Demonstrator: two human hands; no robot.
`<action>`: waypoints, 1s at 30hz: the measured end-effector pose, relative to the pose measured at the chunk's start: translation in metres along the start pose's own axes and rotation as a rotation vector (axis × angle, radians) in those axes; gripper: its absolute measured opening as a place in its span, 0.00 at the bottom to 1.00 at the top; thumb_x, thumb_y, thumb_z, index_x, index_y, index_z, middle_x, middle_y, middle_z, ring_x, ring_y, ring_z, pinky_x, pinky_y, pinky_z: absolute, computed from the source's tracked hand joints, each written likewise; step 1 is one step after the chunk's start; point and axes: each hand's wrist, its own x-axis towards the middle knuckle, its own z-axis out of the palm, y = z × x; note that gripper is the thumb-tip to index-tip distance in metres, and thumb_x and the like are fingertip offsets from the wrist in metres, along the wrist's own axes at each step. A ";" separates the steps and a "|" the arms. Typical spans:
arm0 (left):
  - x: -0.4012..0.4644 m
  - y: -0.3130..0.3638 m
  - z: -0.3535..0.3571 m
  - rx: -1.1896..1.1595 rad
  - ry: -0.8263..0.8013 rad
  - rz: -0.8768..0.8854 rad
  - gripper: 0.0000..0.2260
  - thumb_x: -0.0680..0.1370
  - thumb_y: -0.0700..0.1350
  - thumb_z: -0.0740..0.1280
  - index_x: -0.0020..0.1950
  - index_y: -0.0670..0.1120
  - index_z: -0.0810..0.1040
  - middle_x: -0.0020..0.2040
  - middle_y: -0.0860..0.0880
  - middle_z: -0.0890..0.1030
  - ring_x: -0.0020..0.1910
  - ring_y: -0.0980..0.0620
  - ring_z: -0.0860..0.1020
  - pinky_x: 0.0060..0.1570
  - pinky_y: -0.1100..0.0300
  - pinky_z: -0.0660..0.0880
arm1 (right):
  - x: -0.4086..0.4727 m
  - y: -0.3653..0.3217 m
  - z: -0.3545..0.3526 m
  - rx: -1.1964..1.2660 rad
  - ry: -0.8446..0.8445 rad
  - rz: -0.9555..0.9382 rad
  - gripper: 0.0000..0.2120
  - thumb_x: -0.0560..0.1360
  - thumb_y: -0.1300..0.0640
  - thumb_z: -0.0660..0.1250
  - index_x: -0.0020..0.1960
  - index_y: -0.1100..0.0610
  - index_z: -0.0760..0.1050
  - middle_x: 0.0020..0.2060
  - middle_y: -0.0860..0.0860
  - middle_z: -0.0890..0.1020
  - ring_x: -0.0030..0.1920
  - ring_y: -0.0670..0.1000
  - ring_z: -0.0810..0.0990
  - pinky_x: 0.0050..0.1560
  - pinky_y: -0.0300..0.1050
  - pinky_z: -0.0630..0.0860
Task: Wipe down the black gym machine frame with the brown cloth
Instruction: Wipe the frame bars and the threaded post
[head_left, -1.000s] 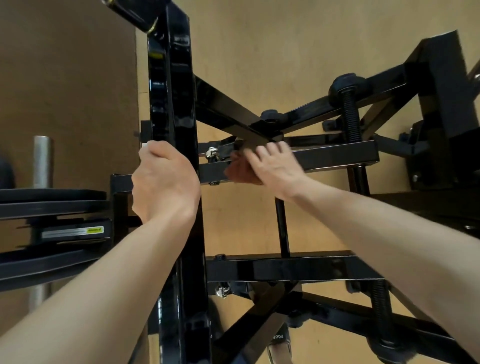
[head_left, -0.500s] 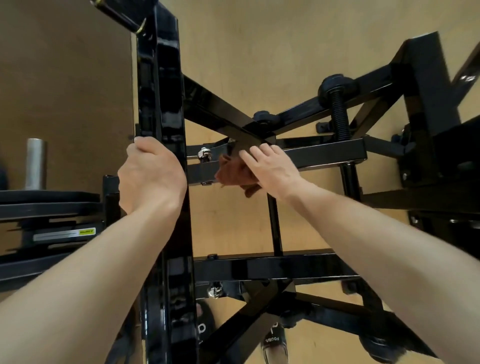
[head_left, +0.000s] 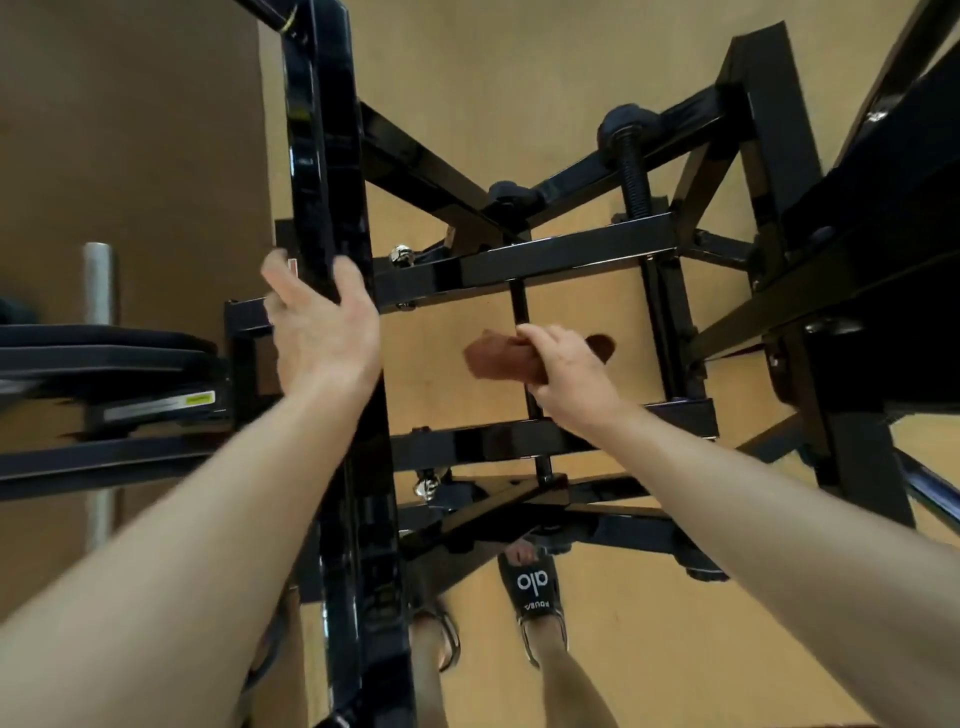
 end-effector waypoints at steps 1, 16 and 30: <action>-0.023 -0.018 0.000 0.048 -0.005 0.024 0.27 0.84 0.60 0.56 0.80 0.56 0.50 0.75 0.43 0.65 0.65 0.41 0.74 0.62 0.43 0.74 | -0.006 -0.010 0.014 0.021 -0.048 -0.045 0.32 0.76 0.62 0.72 0.76 0.49 0.65 0.66 0.50 0.74 0.65 0.53 0.72 0.68 0.56 0.74; -0.066 -0.067 0.011 0.217 0.111 0.171 0.26 0.85 0.56 0.60 0.81 0.54 0.54 0.69 0.41 0.71 0.57 0.45 0.76 0.48 0.54 0.69 | -0.011 -0.022 0.085 -0.249 -0.398 -0.368 0.35 0.80 0.39 0.64 0.81 0.44 0.54 0.76 0.54 0.67 0.76 0.59 0.65 0.75 0.58 0.62; -0.063 -0.072 0.012 0.210 0.132 0.192 0.26 0.85 0.56 0.59 0.80 0.52 0.55 0.67 0.39 0.71 0.49 0.50 0.70 0.46 0.52 0.71 | -0.029 0.017 0.065 -0.522 -0.251 -0.377 0.35 0.72 0.44 0.75 0.74 0.49 0.64 0.60 0.53 0.78 0.57 0.56 0.75 0.55 0.53 0.74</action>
